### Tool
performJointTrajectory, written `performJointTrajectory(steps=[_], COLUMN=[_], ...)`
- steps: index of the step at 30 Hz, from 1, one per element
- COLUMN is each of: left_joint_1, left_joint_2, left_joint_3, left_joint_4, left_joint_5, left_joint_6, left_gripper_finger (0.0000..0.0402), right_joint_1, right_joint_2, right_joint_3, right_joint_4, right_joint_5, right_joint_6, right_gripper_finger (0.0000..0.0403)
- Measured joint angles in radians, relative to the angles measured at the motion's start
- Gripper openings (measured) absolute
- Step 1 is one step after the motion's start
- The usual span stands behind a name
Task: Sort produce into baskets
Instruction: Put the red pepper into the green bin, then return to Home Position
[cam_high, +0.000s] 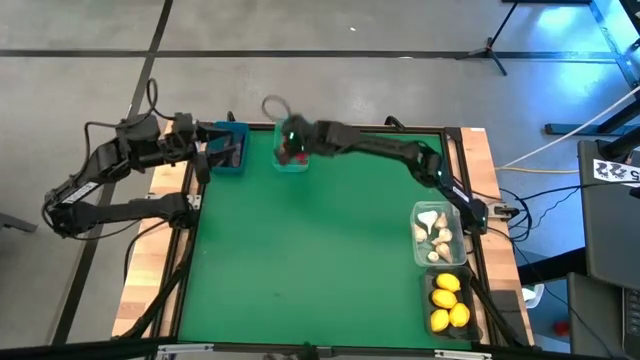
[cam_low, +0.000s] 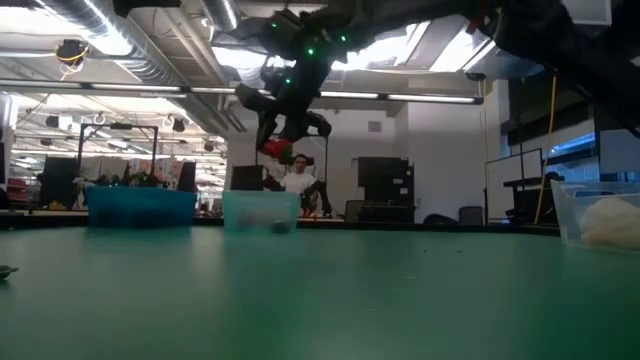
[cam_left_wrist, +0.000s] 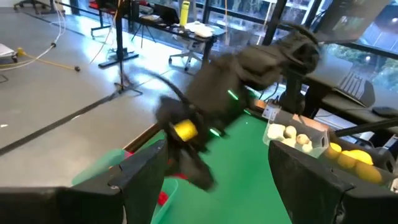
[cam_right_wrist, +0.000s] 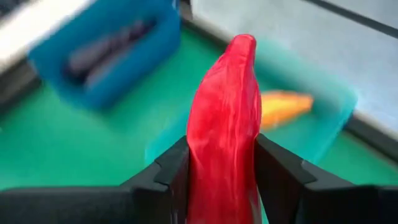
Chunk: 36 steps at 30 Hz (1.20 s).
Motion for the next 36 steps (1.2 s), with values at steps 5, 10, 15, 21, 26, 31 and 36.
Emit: performJointTrajectory(steps=[5,10,15,21,26,31,36], left_joint_1=[0.0,0.0,0.0,0.0,0.0,0.0,0.0], left_joint_2=[-0.003,0.005,0.005,0.006,0.006,0.006,0.006], left_joint_3=[0.0,0.0,0.0,0.0,0.0,0.0,0.0], left_joint_4=[-0.008,-0.039,-0.048,-0.047,-0.053,-0.057,-0.056], left_joint_5=[-0.001,-0.002,-0.002,-0.022,-0.026,-0.025,-0.025], left_joint_6=[0.0,0.011,0.011,0.012,0.011,0.006,-0.02], left_gripper_finger=[0.0276,0.0276,0.0276,0.0276,0.0276,0.0276,0.0276], right_joint_1=[-0.083,-0.112,-0.126,-0.135,-0.137,-0.136,-0.125], right_joint_2=[-0.002,-0.002,-0.002,-0.002,-0.002,-0.002,-0.046], right_joint_3=[0.006,-0.008,-0.009,-0.009,-0.009,0.04,0.072], right_joint_4=[0.163,0.24,0.237,0.235,0.235,0.198,0.188], right_joint_5=[-0.063,-0.094,-0.1,-0.128,-0.154,-0.317,-0.428], right_joint_6=[0.002,0.003,0.003,0.0,0.036,0.03,-0.005], right_gripper_finger=[0.0149,0.0158,0.0194,0.0263,0.0296,0.0294,0.0283])
